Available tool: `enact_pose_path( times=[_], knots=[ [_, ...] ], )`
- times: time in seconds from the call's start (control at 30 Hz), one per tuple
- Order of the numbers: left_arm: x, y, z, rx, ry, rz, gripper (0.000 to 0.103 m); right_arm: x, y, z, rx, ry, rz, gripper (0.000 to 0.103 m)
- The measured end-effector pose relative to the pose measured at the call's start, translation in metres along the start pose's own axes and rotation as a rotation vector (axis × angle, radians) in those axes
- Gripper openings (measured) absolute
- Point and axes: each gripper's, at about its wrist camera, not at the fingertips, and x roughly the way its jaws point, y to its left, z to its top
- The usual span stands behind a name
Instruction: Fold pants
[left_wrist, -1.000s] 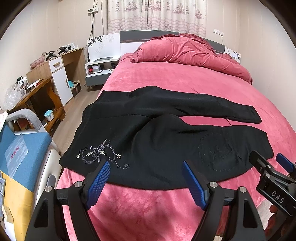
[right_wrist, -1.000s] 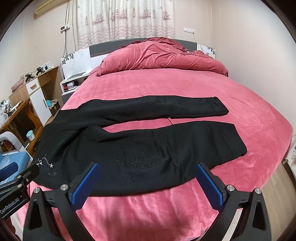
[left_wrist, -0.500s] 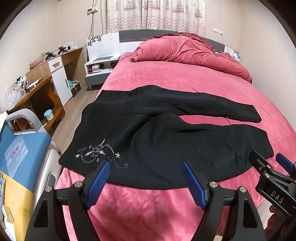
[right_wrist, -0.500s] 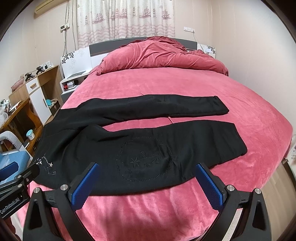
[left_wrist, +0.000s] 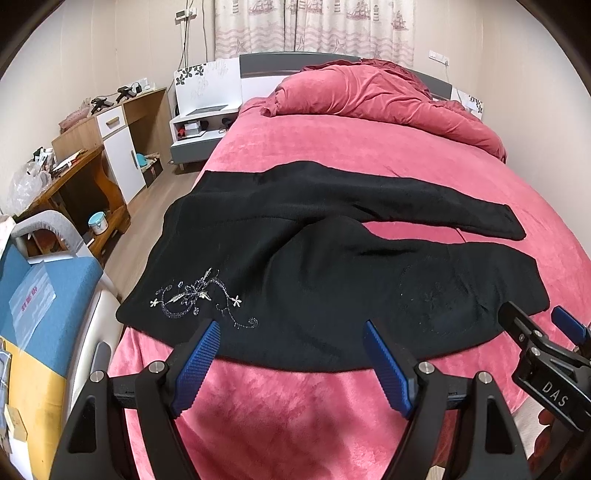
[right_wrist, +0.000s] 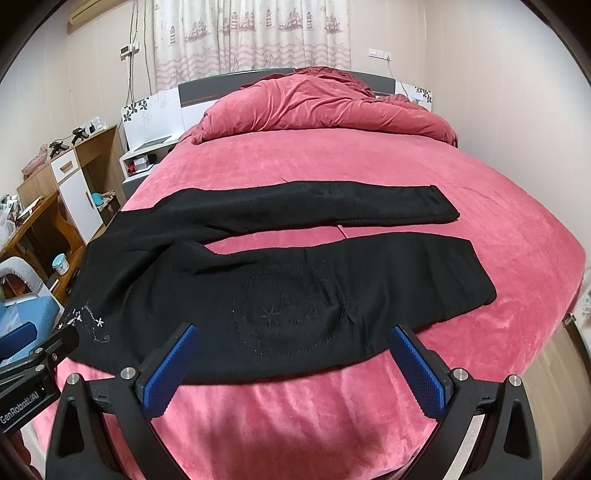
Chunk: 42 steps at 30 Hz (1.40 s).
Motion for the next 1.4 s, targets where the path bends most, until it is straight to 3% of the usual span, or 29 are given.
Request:
enact_pose_path(
  times=[0.17,0.33,0.57,0.7,0.97,1.07,1.23,1.4],
  knots=[
    [0.007,0.003,-0.002,-0.004,0.027,-0.011,0.081,0.004,-0.001,-0.001,0.002,0.012,-0.001,0.103],
    [0.023,0.014,-0.006,-0.057,0.107,-0.084,0.081,0.009,-0.004,-0.003,0.004,0.027,-0.002,0.103],
    [0.059,0.050,-0.024,-0.268,0.257,-0.276,0.081,0.025,-0.022,-0.007,0.028,0.074,0.007,0.103],
    [0.074,0.069,-0.035,-0.368,0.305,-0.323,0.081,0.038,-0.042,-0.012,0.068,0.108,0.039,0.103],
    [0.098,0.116,-0.053,-0.646,0.235,-0.296,0.085,0.072,-0.119,-0.017,0.196,0.153,0.030,0.103],
    [0.112,0.131,-0.056,-0.727,0.249,-0.294,0.086,0.086,-0.158,-0.015,0.279,0.184,0.040,0.103],
    [0.122,0.141,-0.060,-0.751,0.177,-0.246,0.086,0.106,-0.210,-0.012,0.437,0.189,0.107,0.101],
    [0.127,0.144,-0.057,-0.714,0.113,-0.228,0.086,0.130,-0.256,-0.016,0.631,0.179,0.166,0.086]
  ],
)
